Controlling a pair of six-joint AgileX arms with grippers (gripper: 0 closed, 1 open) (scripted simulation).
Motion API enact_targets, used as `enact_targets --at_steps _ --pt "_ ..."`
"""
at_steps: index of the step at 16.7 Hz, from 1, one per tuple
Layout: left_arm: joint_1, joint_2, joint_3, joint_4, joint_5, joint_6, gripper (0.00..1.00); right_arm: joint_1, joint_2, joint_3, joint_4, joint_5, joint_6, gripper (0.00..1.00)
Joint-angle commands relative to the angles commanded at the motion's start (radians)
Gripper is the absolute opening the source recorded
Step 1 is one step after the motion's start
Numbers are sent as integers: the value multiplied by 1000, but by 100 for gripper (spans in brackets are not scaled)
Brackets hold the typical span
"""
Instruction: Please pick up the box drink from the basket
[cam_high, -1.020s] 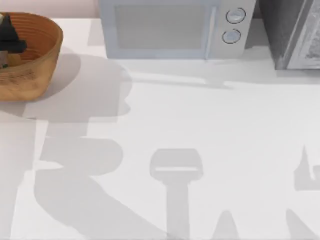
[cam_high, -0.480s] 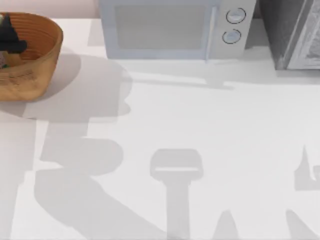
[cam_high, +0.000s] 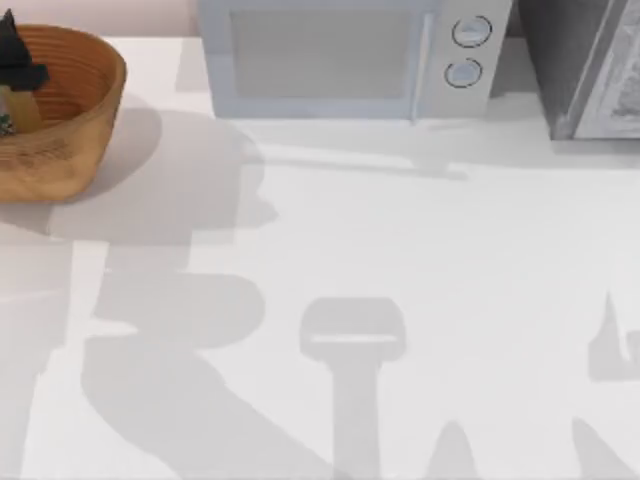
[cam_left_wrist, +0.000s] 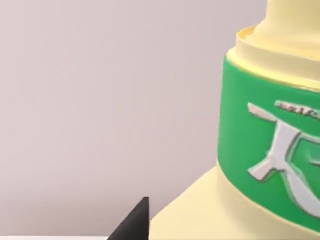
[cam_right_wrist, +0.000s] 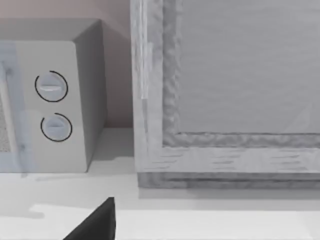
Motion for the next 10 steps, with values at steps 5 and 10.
enact_targets --at_steps 5,10 --pt "-1 -157 118 -299 -3 2 0 0 0 0 0 0 0 100" --pt "-1 -291 218 -522 -6 2 0 0 0 0 0 0 0 100"
